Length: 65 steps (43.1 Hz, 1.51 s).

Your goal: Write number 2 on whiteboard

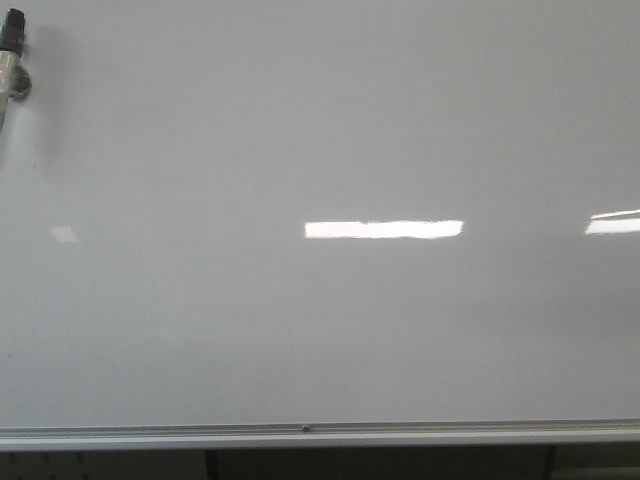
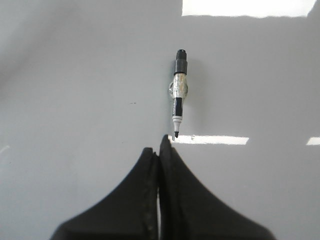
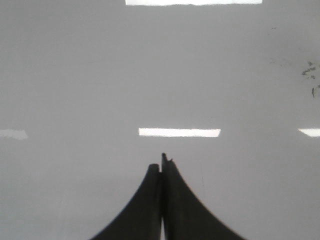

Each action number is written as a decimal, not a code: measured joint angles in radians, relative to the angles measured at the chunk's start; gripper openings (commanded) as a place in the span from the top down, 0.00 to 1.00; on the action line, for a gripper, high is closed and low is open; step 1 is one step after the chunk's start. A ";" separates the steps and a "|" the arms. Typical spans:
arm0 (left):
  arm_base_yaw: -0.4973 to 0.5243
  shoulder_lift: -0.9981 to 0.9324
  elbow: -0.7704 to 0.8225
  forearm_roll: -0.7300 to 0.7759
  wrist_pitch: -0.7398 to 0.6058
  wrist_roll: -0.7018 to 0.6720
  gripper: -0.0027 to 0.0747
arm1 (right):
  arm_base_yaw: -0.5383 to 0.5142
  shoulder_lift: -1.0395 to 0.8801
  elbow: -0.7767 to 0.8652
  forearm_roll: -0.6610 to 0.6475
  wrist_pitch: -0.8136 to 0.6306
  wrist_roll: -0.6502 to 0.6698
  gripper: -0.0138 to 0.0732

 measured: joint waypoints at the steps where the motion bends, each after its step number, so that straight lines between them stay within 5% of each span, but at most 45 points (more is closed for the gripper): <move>1: 0.000 0.000 0.000 0.000 0.000 0.000 0.99 | 0.000 0.000 0.000 0.000 0.000 0.000 0.92; 53: 0.000 0.000 0.000 0.000 -0.069 0.000 0.99 | 0.000 0.000 -0.002 0.000 -0.002 0.000 0.92; 65: 0.000 0.000 -0.200 0.000 0.078 0.000 0.99 | 0.000 0.000 -0.213 0.000 0.108 0.000 0.92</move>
